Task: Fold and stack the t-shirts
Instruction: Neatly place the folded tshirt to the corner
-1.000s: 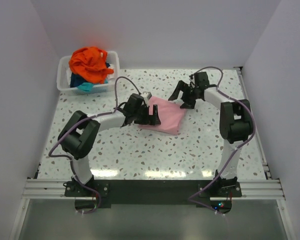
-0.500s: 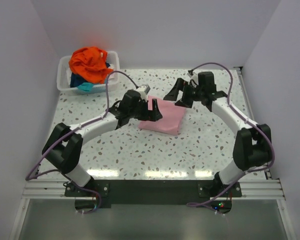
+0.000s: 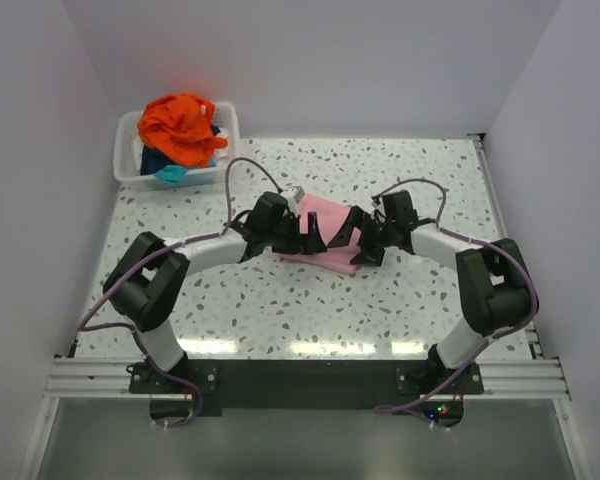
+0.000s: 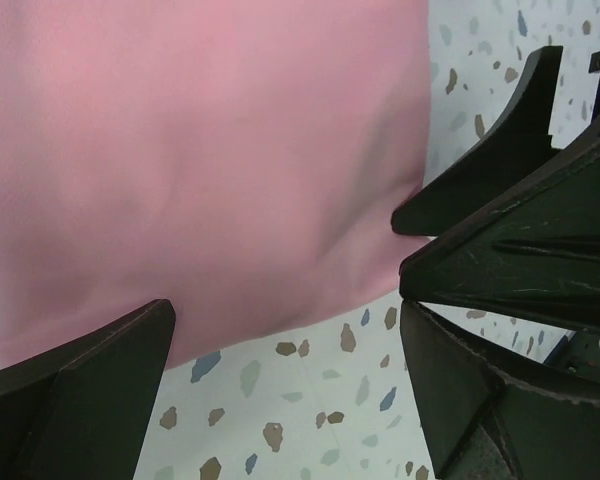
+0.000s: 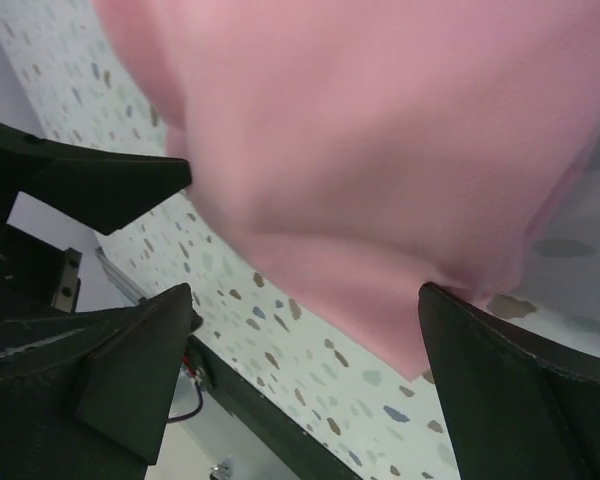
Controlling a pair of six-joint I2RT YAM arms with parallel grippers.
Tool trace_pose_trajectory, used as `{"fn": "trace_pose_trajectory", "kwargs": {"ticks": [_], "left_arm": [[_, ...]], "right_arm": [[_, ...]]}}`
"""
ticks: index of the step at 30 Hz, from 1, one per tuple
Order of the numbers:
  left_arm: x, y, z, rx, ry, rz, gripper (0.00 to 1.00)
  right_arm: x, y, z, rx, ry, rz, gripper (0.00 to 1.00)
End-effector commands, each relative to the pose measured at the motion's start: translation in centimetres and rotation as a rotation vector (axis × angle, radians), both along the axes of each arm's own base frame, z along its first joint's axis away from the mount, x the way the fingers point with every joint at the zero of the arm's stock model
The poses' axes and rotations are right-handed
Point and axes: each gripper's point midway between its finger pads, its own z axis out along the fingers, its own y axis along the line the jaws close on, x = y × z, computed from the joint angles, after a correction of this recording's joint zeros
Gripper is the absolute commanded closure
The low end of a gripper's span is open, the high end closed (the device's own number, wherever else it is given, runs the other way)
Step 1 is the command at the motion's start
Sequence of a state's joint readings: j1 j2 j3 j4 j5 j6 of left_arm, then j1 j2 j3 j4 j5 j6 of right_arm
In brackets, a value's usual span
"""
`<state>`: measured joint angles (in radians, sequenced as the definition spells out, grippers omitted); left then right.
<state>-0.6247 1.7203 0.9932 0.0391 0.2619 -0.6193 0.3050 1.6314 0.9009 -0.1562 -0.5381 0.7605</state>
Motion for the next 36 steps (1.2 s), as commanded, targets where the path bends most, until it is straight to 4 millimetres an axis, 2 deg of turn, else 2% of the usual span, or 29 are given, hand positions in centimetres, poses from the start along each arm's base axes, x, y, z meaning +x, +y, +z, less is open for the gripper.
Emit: {"fn": "trace_pose_trajectory", "kwargs": {"ticks": [1, 4, 8, 11, 15, 16, 17, 20, 21, 22, 23, 24, 27, 28, 30, 32, 33, 34, 36], "left_arm": [[1.2, -0.3, -0.5, -0.020, -0.021, 0.037, 0.00], [0.4, 0.7, -2.4, 0.019, 0.021, 0.056, 0.00], [-0.8, 2.2, -4.0, 0.057, 0.048, 0.074, 0.00], [-1.6, 3.1, -3.5, 0.068, 0.041, 0.089, 0.00], [-1.6, 3.9, -0.3, 0.048, -0.029, 0.116, 0.00], [-1.7, 4.2, 1.4, 0.033, -0.057, 0.126, 0.00], [-1.8, 4.5, 2.2, 0.030, -0.072, 0.135, 0.00], [-2.2, 5.8, 5.0, 0.025, -0.120, 0.177, 0.00], [-2.3, 6.6, 5.1, 0.050, -0.122, 0.203, 0.00], [-2.3, 7.1, 6.3, 0.046, -0.147, 0.225, 0.00], [-2.6, 7.5, 6.6, 0.051, -0.146, 0.237, 0.00], [-2.1, 8.7, 6.9, 0.085, -0.168, 0.296, 0.00], [-2.8, 11.7, 7.3, 0.172, -0.154, 0.402, 0.00], [-2.9, 12.3, 8.1, 0.169, -0.170, 0.424, 0.00], [-3.4, 14.2, 8.1, 0.217, -0.163, 0.494, 0.00], [-4.0, 15.6, 8.8, 0.219, -0.174, 0.552, 0.00], [-4.4, 16.8, 8.6, 0.254, -0.172, 0.591, 0.00], [-4.7, 17.6, 8.8, 0.256, -0.178, 0.617, 0.00], [-5.3, 18.5, 8.6, 0.263, -0.170, 0.660, 0.00]], "right_arm": [[-1.4, -1.0, -2.5, -0.027, 0.060, -0.005, 0.01], [-1.6, -2.7, -3.6, -0.065, 0.065, -0.033, 0.01], [-2.1, -4.3, -4.0, -0.092, 0.068, -0.039, 0.01], [-1.9, -4.9, -3.5, -0.109, 0.038, -0.028, 0.01], [-1.6, -5.3, -0.4, -0.137, -0.046, -0.005, 0.01], [-1.3, -5.5, 0.4, -0.152, -0.072, -0.004, 0.01], [-1.2, -5.8, 1.0, -0.167, -0.091, -0.011, 0.01], [-1.4, -7.0, 2.3, -0.231, -0.124, -0.054, 0.01], [-1.5, -7.4, 2.3, -0.267, -0.127, -0.073, 0.01], [-1.5, -7.5, 2.6, -0.280, -0.139, -0.086, 0.01], [-1.6, -7.6, 2.6, -0.300, -0.145, -0.093, 0.01], [-1.7, -7.4, 2.5, -0.311, -0.144, -0.089, 0.01], [-1.4, -7.1, 2.3, -0.331, -0.146, -0.110, 0.01], [-0.9, -7.1, 2.4, -0.348, -0.155, -0.129, 0.01], [-0.8, -6.6, 1.7, -0.387, -0.142, -0.117, 0.01], [-0.1, -6.2, 1.6, -0.411, -0.149, -0.119, 0.01], [-0.1, -5.7, 0.6, -0.426, -0.130, -0.099, 0.01], [0.3, -5.4, 0.8, -0.436, -0.135, -0.096, 0.01], [0.5, -5.3, -0.3, -0.486, -0.115, -0.099, 0.01]]}}
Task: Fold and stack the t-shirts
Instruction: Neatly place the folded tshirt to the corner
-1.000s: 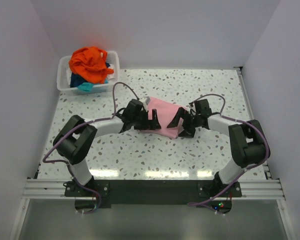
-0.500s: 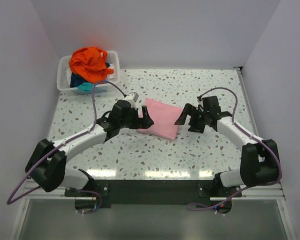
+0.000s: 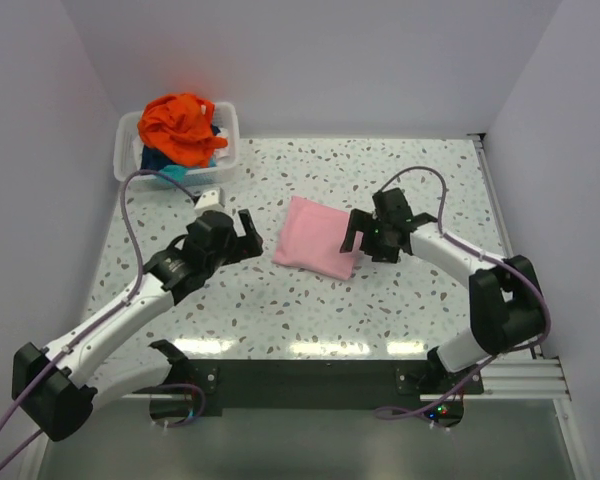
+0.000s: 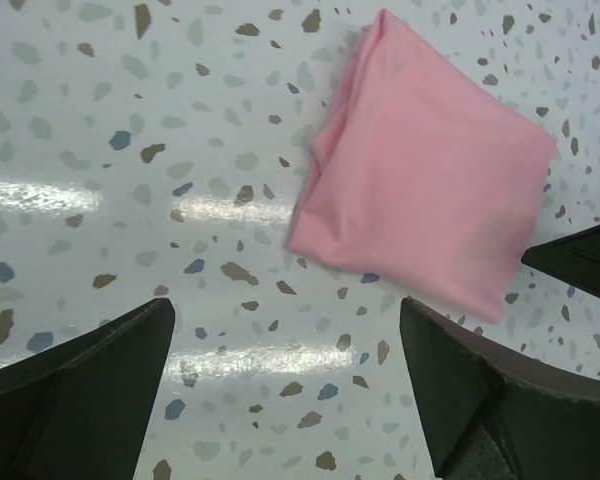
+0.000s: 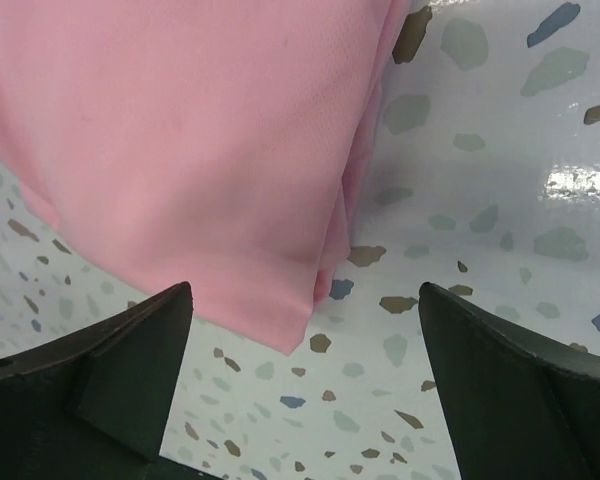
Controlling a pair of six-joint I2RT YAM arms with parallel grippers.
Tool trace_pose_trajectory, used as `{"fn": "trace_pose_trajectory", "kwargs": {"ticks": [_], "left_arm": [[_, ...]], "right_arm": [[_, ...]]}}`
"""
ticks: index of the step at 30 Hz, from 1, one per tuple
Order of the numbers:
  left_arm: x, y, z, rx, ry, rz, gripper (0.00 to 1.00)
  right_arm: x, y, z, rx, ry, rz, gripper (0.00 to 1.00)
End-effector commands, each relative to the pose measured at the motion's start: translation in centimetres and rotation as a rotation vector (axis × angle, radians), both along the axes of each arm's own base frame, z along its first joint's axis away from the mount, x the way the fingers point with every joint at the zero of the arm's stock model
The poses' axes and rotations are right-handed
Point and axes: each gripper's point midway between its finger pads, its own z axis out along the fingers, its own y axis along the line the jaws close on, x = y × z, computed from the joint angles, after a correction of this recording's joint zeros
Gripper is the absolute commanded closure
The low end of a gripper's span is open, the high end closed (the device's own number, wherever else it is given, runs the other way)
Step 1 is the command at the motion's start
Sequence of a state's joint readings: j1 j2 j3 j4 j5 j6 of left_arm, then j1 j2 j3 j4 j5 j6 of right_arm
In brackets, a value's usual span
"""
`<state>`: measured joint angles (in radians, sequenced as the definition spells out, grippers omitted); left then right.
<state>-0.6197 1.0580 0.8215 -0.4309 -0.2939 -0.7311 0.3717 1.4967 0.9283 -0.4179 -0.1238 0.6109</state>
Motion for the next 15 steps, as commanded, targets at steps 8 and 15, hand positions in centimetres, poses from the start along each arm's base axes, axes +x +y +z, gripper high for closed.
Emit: {"fn": "trace_pose_trajectory", "kwargs": {"ticks": [8, 15], "left_arm": [[-2.7, 6.4, -1.4, 0.085, 0.036, 0.261, 0.00], [-2.8, 6.3, -2.0, 0.084, 0.049, 0.260, 0.00]], "right_arm": [[2.0, 1.0, -2.2, -0.098, -0.003, -0.038, 0.14], [1.9, 1.6, -3.7, -0.110, 0.017, -0.005, 0.40]]}}
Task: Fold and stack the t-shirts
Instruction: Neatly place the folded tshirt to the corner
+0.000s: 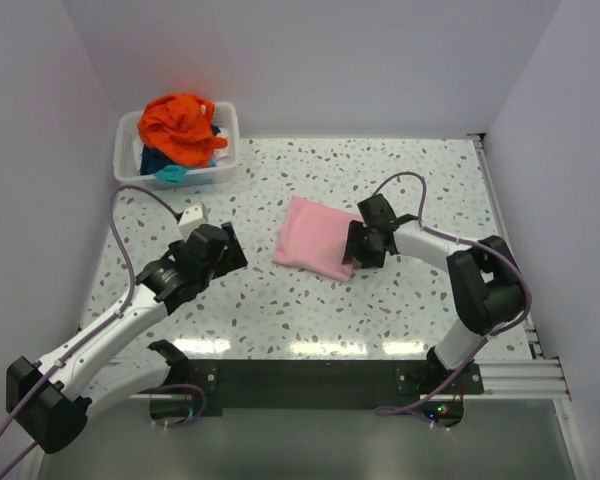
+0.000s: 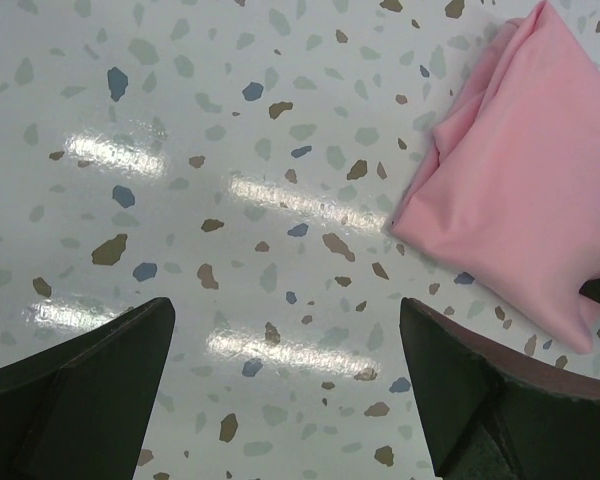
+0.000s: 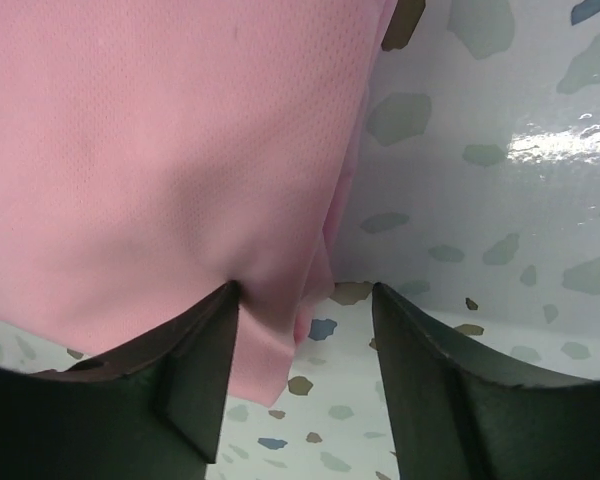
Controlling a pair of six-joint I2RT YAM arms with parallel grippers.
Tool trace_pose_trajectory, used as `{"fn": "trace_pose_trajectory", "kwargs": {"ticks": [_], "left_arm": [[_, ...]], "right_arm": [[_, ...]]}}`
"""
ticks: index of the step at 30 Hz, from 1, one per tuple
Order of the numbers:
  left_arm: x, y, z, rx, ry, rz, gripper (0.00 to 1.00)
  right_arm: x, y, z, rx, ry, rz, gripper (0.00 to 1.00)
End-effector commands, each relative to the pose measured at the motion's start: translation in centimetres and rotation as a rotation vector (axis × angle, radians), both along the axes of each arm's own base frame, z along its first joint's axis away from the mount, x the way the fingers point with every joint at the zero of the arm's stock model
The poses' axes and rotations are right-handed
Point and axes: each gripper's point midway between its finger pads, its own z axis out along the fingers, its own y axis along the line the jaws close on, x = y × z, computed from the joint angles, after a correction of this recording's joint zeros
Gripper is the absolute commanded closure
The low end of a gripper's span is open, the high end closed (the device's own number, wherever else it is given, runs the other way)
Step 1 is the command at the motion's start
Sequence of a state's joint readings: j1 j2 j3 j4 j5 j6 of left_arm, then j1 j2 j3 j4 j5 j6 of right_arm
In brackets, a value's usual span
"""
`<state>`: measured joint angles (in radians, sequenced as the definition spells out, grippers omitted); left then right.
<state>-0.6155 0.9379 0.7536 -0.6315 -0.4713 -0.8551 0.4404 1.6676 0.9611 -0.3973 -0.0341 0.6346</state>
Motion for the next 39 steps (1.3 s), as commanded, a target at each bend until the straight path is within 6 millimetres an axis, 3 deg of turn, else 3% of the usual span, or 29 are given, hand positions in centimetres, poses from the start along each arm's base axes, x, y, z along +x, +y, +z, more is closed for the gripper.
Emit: {"fn": "trace_pose_trajectory", "kwargs": {"ticks": [1, 3, 10, 12, 17, 18, 21, 31, 35, 39], "left_arm": [[0.2, 0.6, 0.1, 0.002, -0.013, 0.046, 0.00], [0.3, 0.6, 0.0, 0.001, -0.011, 0.046, 0.00], [0.2, 0.4, -0.3, -0.004, -0.002, 0.043, 0.00], [0.2, 0.4, -0.3, -0.004, 0.000, 0.043, 0.00], [0.3, 0.3, -0.4, -0.006, 0.005, 0.043, 0.00], [0.4, 0.2, -0.4, -0.009, 0.003, 0.042, 0.00], [0.5, -0.1, -0.5, -0.014, 0.009, 0.033, 0.00], [0.5, -0.5, -1.2, -0.012, 0.034, 0.018, 0.00], [0.4, -0.4, -1.2, -0.008, 0.036, 0.022, 0.00], [0.4, -0.4, -1.1, -0.007, 0.034, 0.020, 0.00]], "right_arm": [[1.7, 1.0, 0.8, 0.011, -0.059, 0.010, 0.43], [1.7, 1.1, 0.5, 0.007, -0.052, 0.015, 0.53], [1.5, 1.2, -0.4, -0.016, -0.035, 0.069, 0.72], [1.3, 1.4, -0.5, -0.010, -0.033, 0.093, 0.83], [1.2, 1.2, -0.7, -0.032, -0.033, 0.151, 0.93], [1.2, 1.2, -0.6, -0.037, -0.034, 0.161, 1.00], [1.4, 1.2, -0.4, -0.050, -0.045, 0.200, 1.00], [2.8, -2.5, 0.9, -0.282, -0.079, 0.241, 1.00], [3.9, -6.0, 1.4, -0.425, -0.084, 0.189, 1.00], [5.3, -7.7, 1.6, -0.425, -0.088, 0.174, 1.00]]}}
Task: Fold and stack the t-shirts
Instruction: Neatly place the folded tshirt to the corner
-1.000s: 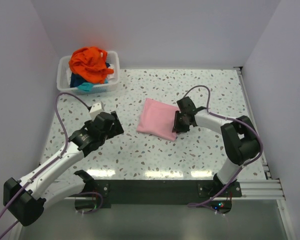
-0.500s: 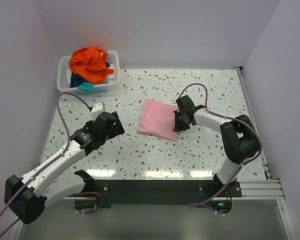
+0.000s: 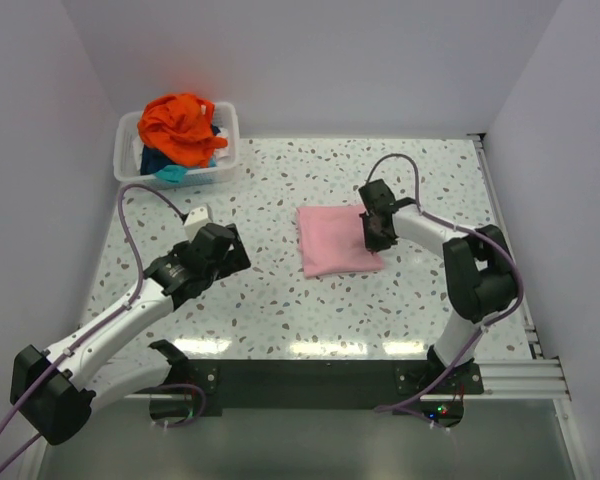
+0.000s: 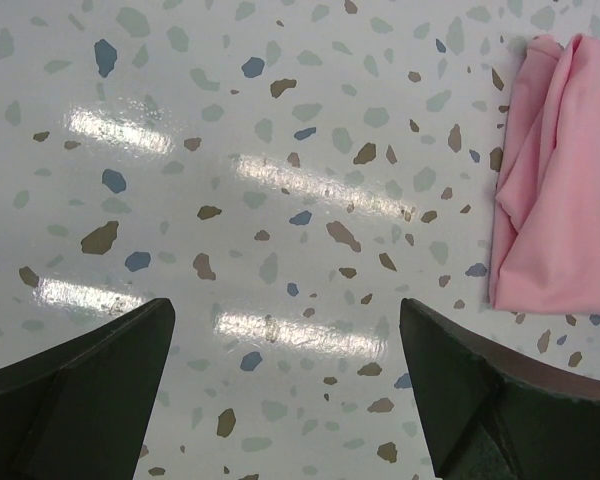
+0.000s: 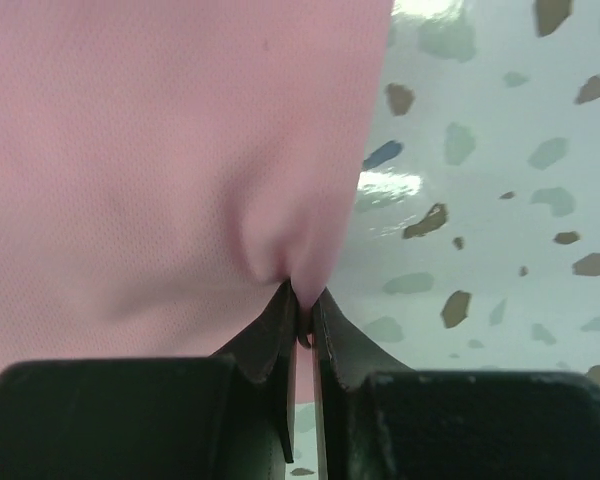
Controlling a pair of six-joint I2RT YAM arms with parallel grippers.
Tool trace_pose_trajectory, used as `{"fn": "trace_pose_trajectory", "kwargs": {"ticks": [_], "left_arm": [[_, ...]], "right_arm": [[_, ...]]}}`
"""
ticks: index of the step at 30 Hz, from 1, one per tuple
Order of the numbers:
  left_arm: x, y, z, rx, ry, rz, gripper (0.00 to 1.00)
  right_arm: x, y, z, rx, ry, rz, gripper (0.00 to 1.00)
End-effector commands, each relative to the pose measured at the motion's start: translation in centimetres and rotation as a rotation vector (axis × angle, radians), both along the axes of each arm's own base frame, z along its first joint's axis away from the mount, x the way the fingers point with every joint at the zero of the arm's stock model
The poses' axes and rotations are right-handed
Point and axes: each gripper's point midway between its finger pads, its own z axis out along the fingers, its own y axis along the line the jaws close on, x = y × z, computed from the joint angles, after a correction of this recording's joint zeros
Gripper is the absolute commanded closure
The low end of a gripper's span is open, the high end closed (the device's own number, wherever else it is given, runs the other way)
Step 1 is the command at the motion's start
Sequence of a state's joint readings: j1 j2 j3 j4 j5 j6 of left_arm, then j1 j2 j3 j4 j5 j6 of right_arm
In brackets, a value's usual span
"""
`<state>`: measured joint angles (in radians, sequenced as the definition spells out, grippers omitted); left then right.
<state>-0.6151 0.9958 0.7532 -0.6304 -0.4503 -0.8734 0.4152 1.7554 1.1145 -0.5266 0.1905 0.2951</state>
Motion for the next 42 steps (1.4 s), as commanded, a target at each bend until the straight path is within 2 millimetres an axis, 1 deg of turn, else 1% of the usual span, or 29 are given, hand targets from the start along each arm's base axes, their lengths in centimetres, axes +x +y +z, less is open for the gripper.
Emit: {"fn": "trace_pose_trajectory", "kwargs": {"ticks": [1, 3, 6, 7, 8, 10, 11, 12, 13, 14, 15, 19, 20, 21, 22, 23, 24, 25, 26, 27, 28, 29, 30, 31, 33, 35, 36, 38, 42], "left_arm": [[0.4, 0.1, 0.4, -0.016, -0.023, 0.024, 0.00], [0.4, 0.1, 0.5, -0.020, -0.028, 0.029, 0.00], [0.6, 0.1, 0.8, -0.019, -0.038, 0.029, 0.00], [0.6, 0.1, 0.8, -0.020, -0.041, 0.030, 0.00], [0.6, 0.2, 0.7, -0.015, -0.035, 0.032, 0.00], [0.7, 0.2, 0.6, -0.014, -0.034, 0.035, 0.00], [0.7, 0.2, 0.5, -0.012, -0.032, 0.036, 0.00], [0.8, 0.2, 0.3, -0.006, -0.025, 0.040, 0.00], [0.9, 0.2, 0.2, -0.005, -0.023, 0.041, 0.00], [0.9, 0.2, 0.1, -0.003, -0.018, 0.042, 0.00], [1.1, 0.2, -0.1, 0.005, -0.011, 0.043, 0.00], [1.7, 0.2, -0.3, 0.015, 0.006, 0.052, 0.00], [1.8, 0.2, -0.4, 0.019, 0.007, 0.054, 0.00], [2.1, 0.2, -0.4, 0.019, 0.010, 0.059, 0.00], [2.2, 0.2, -0.4, 0.024, 0.013, 0.059, 0.00], [2.4, 0.2, -0.7, 0.028, 0.020, 0.060, 0.00], [2.7, 0.1, -0.6, 0.024, 0.020, 0.059, 0.00], [2.8, 0.0, -0.7, 0.026, 0.023, 0.055, 0.00], [3.1, -0.1, -0.8, 0.026, 0.028, 0.056, 0.00], [3.3, -0.2, -0.9, 0.025, 0.033, 0.056, 0.00], [3.4, -0.3, -0.9, 0.028, 0.035, 0.054, 0.00], [3.7, -0.4, -1.0, 0.030, 0.040, 0.052, 0.00], [3.8, -0.4, -1.1, 0.030, 0.044, 0.056, 0.00], [3.9, -0.4, -1.2, 0.033, 0.049, 0.053, 0.00], [4.2, -0.6, -1.4, 0.031, 0.058, 0.049, 0.00], [4.5, -0.7, -1.6, 0.033, 0.060, 0.045, 0.00], [4.7, -0.8, -1.7, 0.031, 0.065, 0.045, 0.00], [4.9, -0.9, -1.7, 0.032, 0.068, 0.039, 0.00], [5.3, -1.1, -1.9, 0.034, 0.079, 0.033, 0.00]], "right_arm": [[2.3, -2.9, 1.0, -0.068, -0.038, -0.026, 1.00], [3.9, -3.8, 1.5, -0.040, -0.066, -0.051, 1.00], [5.8, -5.7, 1.4, -0.027, -0.070, -0.095, 1.00], [7.2, -5.9, 2.2, -0.028, -0.099, -0.093, 1.00], [7.8, -6.7, 1.6, -0.030, -0.085, -0.108, 1.00], [9.9, -7.6, 2.6, -0.027, -0.117, -0.119, 1.00], [10.1, -7.8, 1.5, -0.026, -0.080, -0.121, 1.00], [11.5, -8.0, 2.3, -0.023, -0.107, -0.119, 1.00], [12.1, -8.6, 2.1, -0.024, -0.103, -0.131, 1.00], [12.5, -9.1, 1.1, -0.030, -0.082, -0.138, 1.00], [13.8, -9.4, 1.7, -0.026, -0.102, -0.147, 1.00], [16.0, -13.0, 0.8, -0.038, -0.084, -0.226, 1.00], [16.2, -13.7, 0.4, -0.049, -0.070, -0.240, 1.00], [17.3, -14.5, 0.4, -0.057, -0.078, -0.255, 1.00], [17.7, -15.2, 0.2, -0.060, -0.072, -0.272, 1.00], [17.6, -16.8, 0.1, -0.063, -0.056, -0.309, 1.00], [18.6, -17.5, 0.9, -0.056, -0.080, -0.341, 1.00], [18.6, -19.0, 0.1, -0.054, -0.062, -0.381, 1.00], [18.5, -19.8, -0.1, -0.051, -0.047, -0.407, 1.00], [19.2, -20.5, 0.6, -0.039, -0.069, -0.445, 1.00], [19.2, -21.8, 0.1, -0.035, -0.060, -0.477, 1.00], [19.1, -22.3, -0.1, -0.029, -0.047, -0.495, 1.00], [20.0, -23.0, 0.7, -0.016, -0.074, -0.518, 1.00], [19.9, -23.9, -0.2, -0.007, -0.054, -0.537, 1.00], [20.9, -24.9, 0.4, 0.002, -0.085, -0.549, 1.00], [21.3, -26.1, -0.4, -0.002, -0.090, -0.557, 1.00], [21.9, -26.4, 0.1, -0.005, -0.111, -0.547, 1.00], [22.3, -27.3, -0.3, -0.014, -0.115, -0.555, 1.00], [22.8, -28.9, 0.5, -0.020, -0.147, -0.576, 1.00]]}}
